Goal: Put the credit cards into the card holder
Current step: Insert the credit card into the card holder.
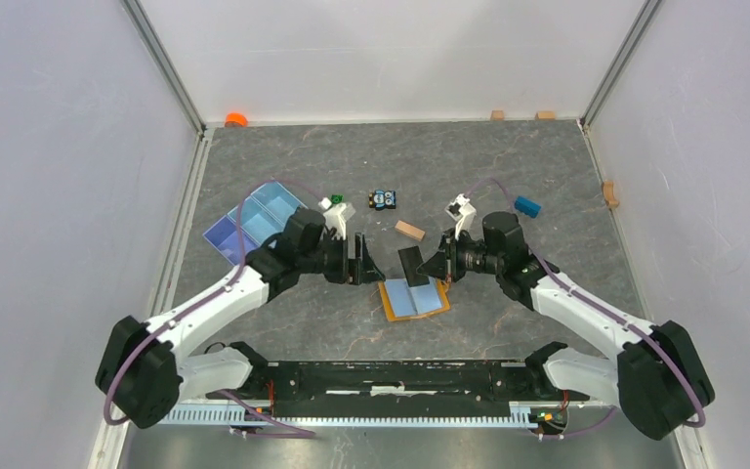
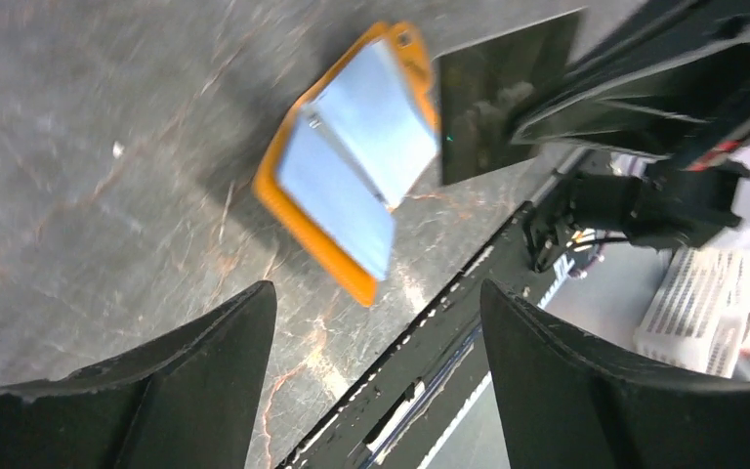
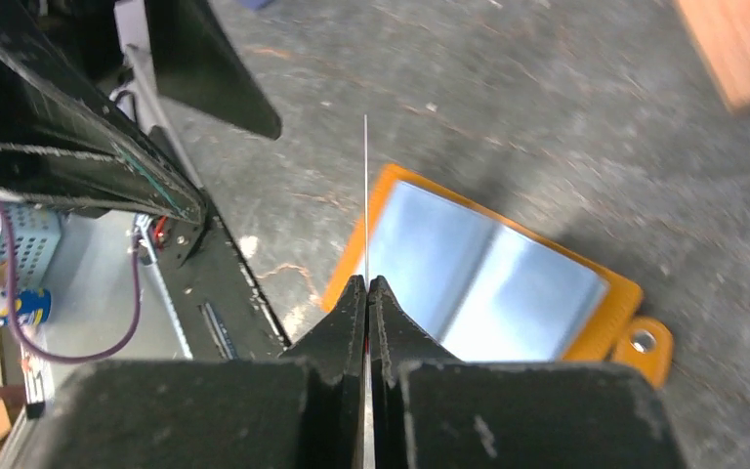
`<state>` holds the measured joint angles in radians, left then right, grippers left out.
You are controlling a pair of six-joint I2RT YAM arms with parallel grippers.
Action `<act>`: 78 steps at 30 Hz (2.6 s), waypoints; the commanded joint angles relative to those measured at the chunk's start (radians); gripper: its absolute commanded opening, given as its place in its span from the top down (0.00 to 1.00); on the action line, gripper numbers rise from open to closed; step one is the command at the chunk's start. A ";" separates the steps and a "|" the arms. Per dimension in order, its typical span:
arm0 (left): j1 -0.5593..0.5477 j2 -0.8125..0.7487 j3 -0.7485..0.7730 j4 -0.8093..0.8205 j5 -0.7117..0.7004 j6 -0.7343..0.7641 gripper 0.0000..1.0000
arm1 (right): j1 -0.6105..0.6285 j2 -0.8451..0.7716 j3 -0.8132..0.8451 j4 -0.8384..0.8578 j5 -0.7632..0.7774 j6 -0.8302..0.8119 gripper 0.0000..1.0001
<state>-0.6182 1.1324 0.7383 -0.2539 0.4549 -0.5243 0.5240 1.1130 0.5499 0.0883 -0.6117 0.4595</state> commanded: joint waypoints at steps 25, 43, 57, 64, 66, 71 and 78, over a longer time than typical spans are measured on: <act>-0.117 0.410 -0.115 0.309 -0.134 -0.336 0.57 | -0.092 0.184 -0.189 0.147 -0.074 0.153 1.00; -0.116 0.458 -0.128 0.306 -0.157 -0.312 0.78 | -0.091 0.277 -0.240 0.286 -0.058 0.269 1.00; -0.117 0.466 -0.125 0.304 -0.150 -0.304 0.81 | -0.089 0.351 -0.208 0.281 0.035 0.244 1.00; -0.117 0.464 -0.124 0.303 -0.150 -0.302 0.82 | -0.075 0.397 -0.191 0.270 0.054 0.224 1.00; -0.117 0.463 -0.123 0.301 -0.150 -0.302 0.82 | -0.072 0.404 -0.188 0.257 0.060 0.214 1.00; -0.117 0.464 -0.119 0.300 -0.151 -0.301 0.82 | -0.067 0.421 -0.186 0.228 0.072 0.193 1.00; -0.117 0.472 -0.113 0.300 -0.154 -0.298 0.82 | -0.058 0.441 -0.190 0.193 0.089 0.166 1.00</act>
<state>-0.7307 1.5734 0.6121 0.0692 0.3439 -0.8532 0.4507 1.5158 0.3668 0.3729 -0.6548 0.7036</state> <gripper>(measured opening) 0.187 0.006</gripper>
